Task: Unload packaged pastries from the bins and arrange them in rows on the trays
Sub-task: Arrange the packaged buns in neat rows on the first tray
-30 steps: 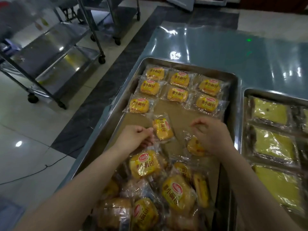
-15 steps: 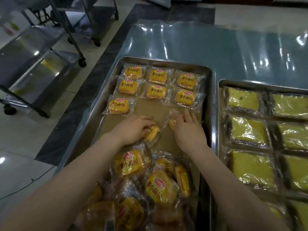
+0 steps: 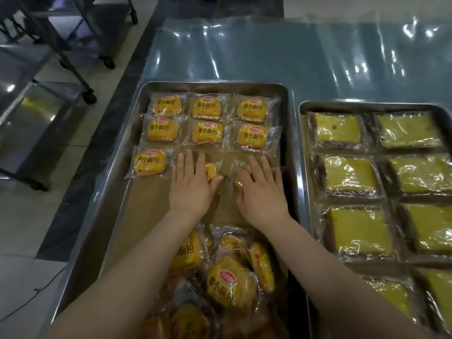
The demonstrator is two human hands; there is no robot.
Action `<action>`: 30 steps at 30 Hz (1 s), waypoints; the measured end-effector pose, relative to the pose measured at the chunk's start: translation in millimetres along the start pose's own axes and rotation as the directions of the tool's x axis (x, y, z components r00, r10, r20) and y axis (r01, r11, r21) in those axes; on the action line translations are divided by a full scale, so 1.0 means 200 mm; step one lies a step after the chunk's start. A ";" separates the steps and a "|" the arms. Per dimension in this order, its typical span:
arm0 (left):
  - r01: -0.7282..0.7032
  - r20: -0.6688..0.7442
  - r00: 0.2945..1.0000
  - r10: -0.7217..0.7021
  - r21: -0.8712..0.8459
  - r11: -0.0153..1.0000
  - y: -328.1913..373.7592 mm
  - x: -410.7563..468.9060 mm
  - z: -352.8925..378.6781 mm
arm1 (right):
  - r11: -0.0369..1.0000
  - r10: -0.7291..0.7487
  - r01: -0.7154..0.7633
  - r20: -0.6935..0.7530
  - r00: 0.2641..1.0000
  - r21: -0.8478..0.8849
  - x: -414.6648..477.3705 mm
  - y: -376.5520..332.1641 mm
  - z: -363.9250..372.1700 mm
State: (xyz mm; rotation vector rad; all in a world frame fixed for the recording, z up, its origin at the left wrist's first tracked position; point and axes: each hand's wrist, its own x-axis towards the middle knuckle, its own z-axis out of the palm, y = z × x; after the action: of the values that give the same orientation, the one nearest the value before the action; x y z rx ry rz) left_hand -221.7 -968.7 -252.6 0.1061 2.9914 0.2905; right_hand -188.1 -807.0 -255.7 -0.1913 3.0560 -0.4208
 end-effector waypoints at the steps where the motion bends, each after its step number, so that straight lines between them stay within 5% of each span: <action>1: 0.002 -0.028 1.000 -0.002 -0.001 1.000 0.01 0.01 0.01 | 1.000 -0.011 0.011 0.000 1.000 -0.002 0.01 0.00 0.00; 13: -0.052 -0.130 0.990 0.057 0.045 0.998 0.00 0.09 0.06 | 1.000 -0.012 0.012 0.000 1.000 -0.008 0.08 -0.01 0.04; 21: -0.122 -0.073 0.989 0.125 0.040 0.992 -0.02 0.10 0.01 | 0.998 -0.010 0.008 -0.035 0.999 -0.061 0.09 -0.01 0.01; 27: -0.213 -0.113 0.976 0.185 -0.342 0.915 -0.08 -0.19 -0.19 | 0.984 -0.008 0.045 -0.208 0.978 0.174 -0.04 0.00 -0.07; 30: -0.160 -0.008 0.984 0.178 -0.478 0.864 -0.20 -0.41 -0.26 | 0.902 0.057 -0.015 -0.085 0.995 0.431 -0.17 0.01 -0.07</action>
State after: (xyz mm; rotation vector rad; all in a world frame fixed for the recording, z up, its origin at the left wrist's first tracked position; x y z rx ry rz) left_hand -151.0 -1023.6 -200.2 0.3165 2.7770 1.0218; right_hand -156.5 -797.0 -241.6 -0.0951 2.9500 -1.1122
